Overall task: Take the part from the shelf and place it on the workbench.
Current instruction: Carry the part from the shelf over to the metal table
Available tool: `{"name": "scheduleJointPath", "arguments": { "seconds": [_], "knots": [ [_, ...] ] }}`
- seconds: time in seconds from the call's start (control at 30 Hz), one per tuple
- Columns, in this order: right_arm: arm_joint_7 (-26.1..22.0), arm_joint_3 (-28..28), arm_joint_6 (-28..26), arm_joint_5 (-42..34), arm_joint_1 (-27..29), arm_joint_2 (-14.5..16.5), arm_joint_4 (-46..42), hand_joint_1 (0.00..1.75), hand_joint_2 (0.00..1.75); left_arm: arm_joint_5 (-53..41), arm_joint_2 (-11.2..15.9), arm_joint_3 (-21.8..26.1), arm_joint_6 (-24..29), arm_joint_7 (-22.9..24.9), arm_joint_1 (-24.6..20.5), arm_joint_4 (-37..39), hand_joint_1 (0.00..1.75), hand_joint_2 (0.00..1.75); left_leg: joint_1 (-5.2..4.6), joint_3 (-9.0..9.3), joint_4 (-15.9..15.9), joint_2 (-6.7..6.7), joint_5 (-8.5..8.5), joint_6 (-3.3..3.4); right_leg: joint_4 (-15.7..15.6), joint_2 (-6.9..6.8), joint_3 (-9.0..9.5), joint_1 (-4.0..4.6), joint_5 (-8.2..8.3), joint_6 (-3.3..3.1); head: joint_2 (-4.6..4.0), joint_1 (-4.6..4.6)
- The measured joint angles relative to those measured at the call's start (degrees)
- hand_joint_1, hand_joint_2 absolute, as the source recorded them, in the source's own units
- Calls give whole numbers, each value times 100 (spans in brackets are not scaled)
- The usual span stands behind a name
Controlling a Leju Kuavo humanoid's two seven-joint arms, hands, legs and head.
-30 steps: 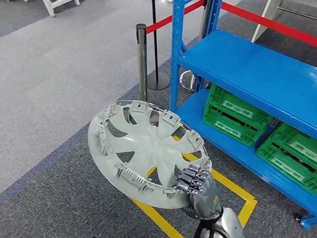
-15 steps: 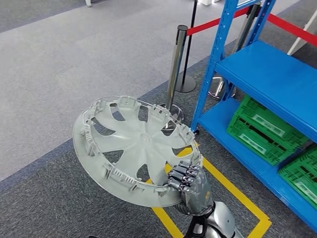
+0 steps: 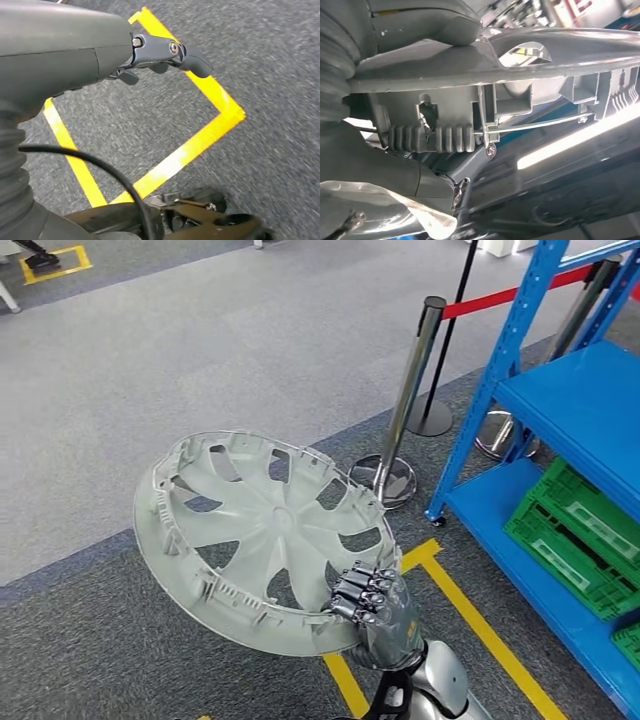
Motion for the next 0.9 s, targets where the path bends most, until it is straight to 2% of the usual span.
{"name": "scheduleJointPath", "arguments": {
  "seconds": [0.07, 0.1, 0.13, 0.2, 0.23, 0.27, 0.3, 0.33, 0.37, 0.4, 0.43, 0.47, 0.5, 0.53, 0.57, 0.6, 0.63, 0.7, 0.73, 0.8, 0.83, 0.9],
  "knots": [
    [-63, 1, 0, -17, 11, -1, -5, 175, 175, -40, 18, -1, -22, 8, -8, 1, 0, 175, -28, 395, -763, 245, 294, 34, 5, -124, 53, 20, -52, 53, 0, -6],
    [-97, -7, 0, -24, 21, -2, -11, 175, 175, -59, 20, -3, -26, 1, -16, 1, 0, 175, -51, 504, -987, 338, 344, 68, 5, -180, 71, 35, -75, 85, 0, -6],
    [-124, -18, 0, -26, 30, -3, -17, 175, 175, -82, 21, -8, -29, -7, -22, 1, 0, 175, -74, 540, -1081, 379, 332, 105, -1, -235, 84, 50, -93, 119, 0, -7],
    [-148, -42, 0, -20, 50, -7, -41, 175, 175, -129, 23, -18, -38, -17, -22, 2, 0, 175, -86, 532, -1113, 271, 327, 187, -25, -321, 113, 49, -124, 184, 0, -5],
    [-150, -55, 0, -22, 60, -14, -58, 175, 175, -142, 21, -22, -40, -19, -18, 1, 0, 175, -77, 541, -1135, 208, 333, 224, 0, -252, 111, 36, -166, 215, 0, 0],
    [-149, -67, 0, -30, 76, -24, -81, 175, 175, -149, 16, -24, -42, -22, -22, 1, 0, 175, -66, 552, -1158, 147, 344, 267, 121, -114, 58, 22, -255, 235, 0, 9],
    [-145, -82, 0, -34, 99, -38, -106, 175, 175, -149, 9, -26, -43, -28, -33, 1, 0, 175, -51, 564, -1177, 85, 353, 304, 368, 65, -65, 11, -394, 249, 0, 22],
    [-134, -100, 0, -26, 128, -56, -127, 175, 175, -150, -4, -26, -44, -37, -45, 1, 0, 175, -53, 567, -1180, 21, 352, 328, 737, 237, -252, 10, -563, 250, 0, 34],
    [-119, -116, 0, -7, 161, -72, -148, 175, 175, -150, -15, -27, -46, -44, -56, 2, 0, 175, -58, 569, -1178, -49, 348, 350, 1157, 329, -483, 12, -724, 250, 0, 39],
    [-98, -130, 0, 26, 200, -89, -165, 175, 175, -153, -27, -27, -49, -44, -59, 2, 0, 175, -63, 574, -1176, -127, 342, 360, 1501, 364, -697, 16, -812, 251, 0, 42],
    [-75, -144, 0, 57, 240, -100, -179, 175, 175, -159, -36, -27, -51, -28, -58, 2, 0, 175, -69, 584, -1174, -209, 336, 366, 1674, 376, -840, 18, -791, 250, 0, 41],
    [-58, -160, 0, 69, 276, -106, -190, 175, 175, -173, -41, -28, -56, 2, -56, 2, 0, 175, -71, 598, -1170, -293, 329, 365, 1617, 384, -875, 18, -651, 245, 0, 39],
    [-47, -175, 0, 68, 308, -109, -198, 175, 175, -189, -46, -30, -62, 36, -55, 2, 0, 175, -70, 616, -1165, -380, 319, 358, 1341, 412, -800, 14, -414, 236, 0, 40],
    [-42, -192, 0, 53, 330, -109, -205, 175, 175, -204, -52, -33, -70, 66, -54, 2, 0, 175, -65, 629, -1160, -460, 306, 345, 942, 510, -657, 2, -161, 226, 0, 43],
    [-42, -208, 0, 35, 344, -109, -209, 175, 175, -218, -57, -36, -79, 84, -59, 2, 0, 175, -71, 631, -1138, -537, 289, 322, 556, 633, -500, -14, 17, 215, 0, 42],
    [-42, -219, 0, 23, 351, -109, -215, 175, 175, -224, -62, -39, -86, 90, -63, 2, 0, 175, -72, 620, -1124, -606, 280, 294, 280, 737, -372, -24, 119, 205, 0, 42],
    [-43, -228, 0, 15, 349, -109, -221, 175, 175, -230, -65, -41, -92, 97, -63, 2, 0, 175, -68, 600, -1114, -664, 278, 263, 140, 811, -301, -27, 140, 194, 0, 40],
    [-44, -238, 0, 7, 344, -109, -231, 175, 175, -240, -66, -42, -99, 110, -53, 2, 0, 175, -47, 569, -1114, -760, 287, 197, 103, 747, -251, -12, 122, 155, 0, 38],
    [-44, -242, 0, 5, 344, -109, -234, 175, 175, -244, -66, -43, -102, 115, -48, 2, 0, 175, -48, 558, -1089, -701, 269, 166, 86, 686, -232, -10, 126, 124, 0, 35],
    [-46, -249, 0, 4, 352, -109, -244, 175, 175, -247, -66, -48, -103, 118, -53, 2, 0, 175, -61, 429, -783, -414, 84, 110, 50, 531, -181, -13, 122, 50, 0, 8],
    [-48, -255, 0, 4, 355, -109, -249, 175, 175, -248, -67, -54, -103, 118, -58, 2, 0, 175, -63, 287, -464, -238, -83, 87, 45, 447, -158, -3, 109, 21, 0, -4],
    [-60, -267, 0, 3, 361, -109, -254, 175, 175, -244, -67, -66, -98, 93, -61, 2, 0, 175, -44, -66, 275, -107, -397, 56, 45, 280, -129, 14, 78, -8, 0, -14]
  ]
}}
